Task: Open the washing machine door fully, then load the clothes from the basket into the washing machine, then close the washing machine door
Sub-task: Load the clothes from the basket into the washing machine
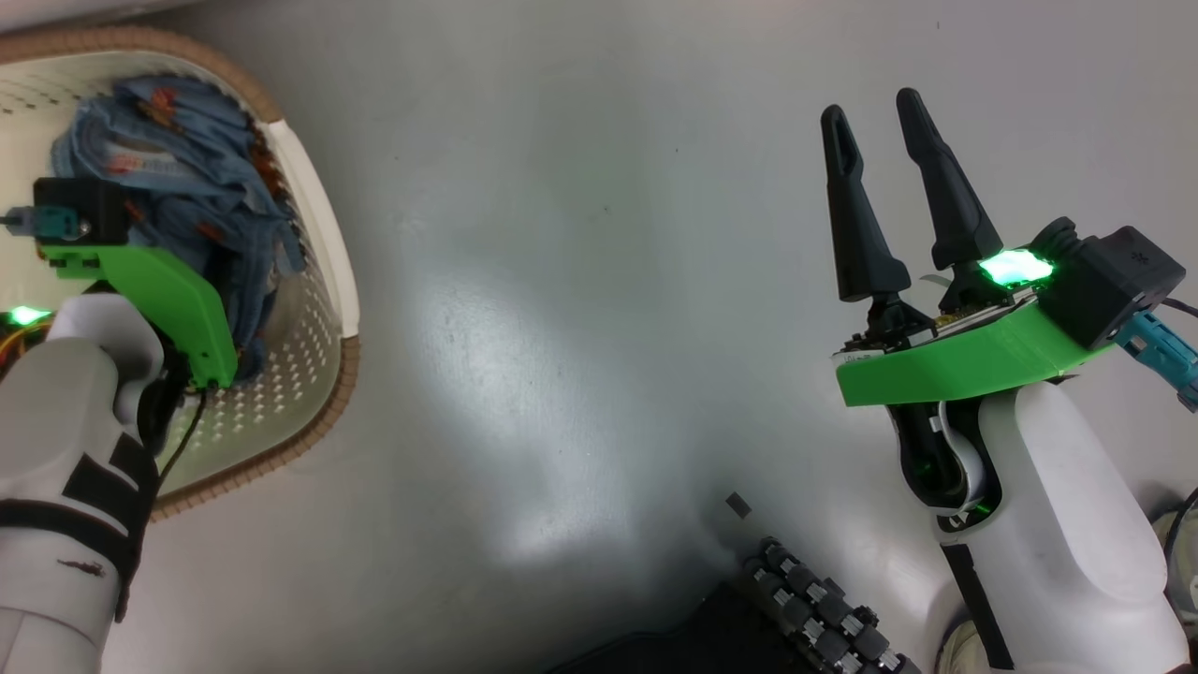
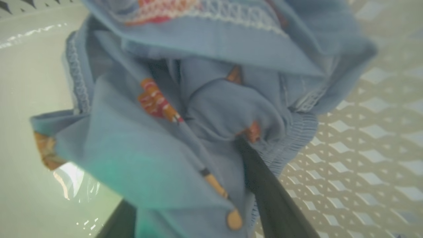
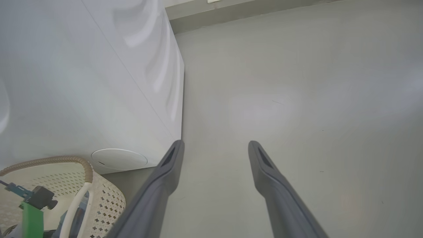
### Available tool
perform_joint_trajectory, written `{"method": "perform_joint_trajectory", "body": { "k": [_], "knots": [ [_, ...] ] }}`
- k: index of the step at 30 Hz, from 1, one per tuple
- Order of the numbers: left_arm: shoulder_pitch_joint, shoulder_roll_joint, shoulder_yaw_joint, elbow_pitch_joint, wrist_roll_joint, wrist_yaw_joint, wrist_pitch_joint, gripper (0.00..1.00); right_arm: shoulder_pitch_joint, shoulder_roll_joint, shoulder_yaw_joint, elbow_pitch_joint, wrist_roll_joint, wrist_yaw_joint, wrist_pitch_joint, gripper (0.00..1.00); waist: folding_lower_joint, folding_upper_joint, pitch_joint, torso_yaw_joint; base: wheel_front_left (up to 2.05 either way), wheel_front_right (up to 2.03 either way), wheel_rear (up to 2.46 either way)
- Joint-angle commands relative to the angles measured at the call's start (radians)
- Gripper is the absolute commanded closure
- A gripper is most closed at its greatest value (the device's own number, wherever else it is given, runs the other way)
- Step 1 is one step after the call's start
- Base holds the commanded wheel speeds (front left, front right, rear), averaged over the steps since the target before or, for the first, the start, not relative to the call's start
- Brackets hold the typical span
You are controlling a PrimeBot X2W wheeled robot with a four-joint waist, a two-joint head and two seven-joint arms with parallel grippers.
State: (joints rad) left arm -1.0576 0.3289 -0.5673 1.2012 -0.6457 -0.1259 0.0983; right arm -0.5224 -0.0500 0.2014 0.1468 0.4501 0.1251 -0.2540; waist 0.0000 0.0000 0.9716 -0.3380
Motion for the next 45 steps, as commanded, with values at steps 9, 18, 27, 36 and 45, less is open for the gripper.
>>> {"method": "perform_joint_trajectory", "body": {
  "k": [9, 18, 27, 36, 45],
  "knots": [
    [0.0, 0.028, -0.013, 0.007, -0.05, -0.005, -0.031, 1.0, 0.019, 0.0, 0.026, -0.017, 0.027, 0.006, -0.008, 0.0, 0.0, 0.0, -0.007, -0.004, 0.0, 0.0, 0.0],
    [0.053, 0.003, -0.042, -0.028, -0.103, -0.005, -0.102, 1.0, 0.005, 0.0, 0.027, -0.002, 0.015, 0.006, -0.008, 0.0, 0.0, 0.0, -0.067, 0.041, 0.0, 0.0, 0.0],
    [0.163, -0.003, -0.082, -0.103, -0.198, -0.005, -0.23, 1.0, 0.014, 0.0, 0.026, 0.043, -0.005, 0.006, -0.008, 0.0, 0.0, 0.0, -0.21, 0.093, 0.0, 0.0, 0.0],
    [0.265, 0.018, -0.122, -0.203, -0.286, -0.005, -0.317, 1.0, 0.045, 0.0, 0.014, 0.083, -0.033, 0.006, -0.008, 0.0, 0.0, 0.0, -0.353, 0.142, 0.0, 0.0, 0.0],
    [0.351, 0.033, -0.112, -0.308, -0.319, -0.005, -0.358, 1.0, 0.081, -0.025, 0.012, 0.11, -0.031, 0.006, -0.008, 0.0, 0.0, 0.0, -0.492, 0.188, 0.0, 0.0, 0.0]
  ]
}}
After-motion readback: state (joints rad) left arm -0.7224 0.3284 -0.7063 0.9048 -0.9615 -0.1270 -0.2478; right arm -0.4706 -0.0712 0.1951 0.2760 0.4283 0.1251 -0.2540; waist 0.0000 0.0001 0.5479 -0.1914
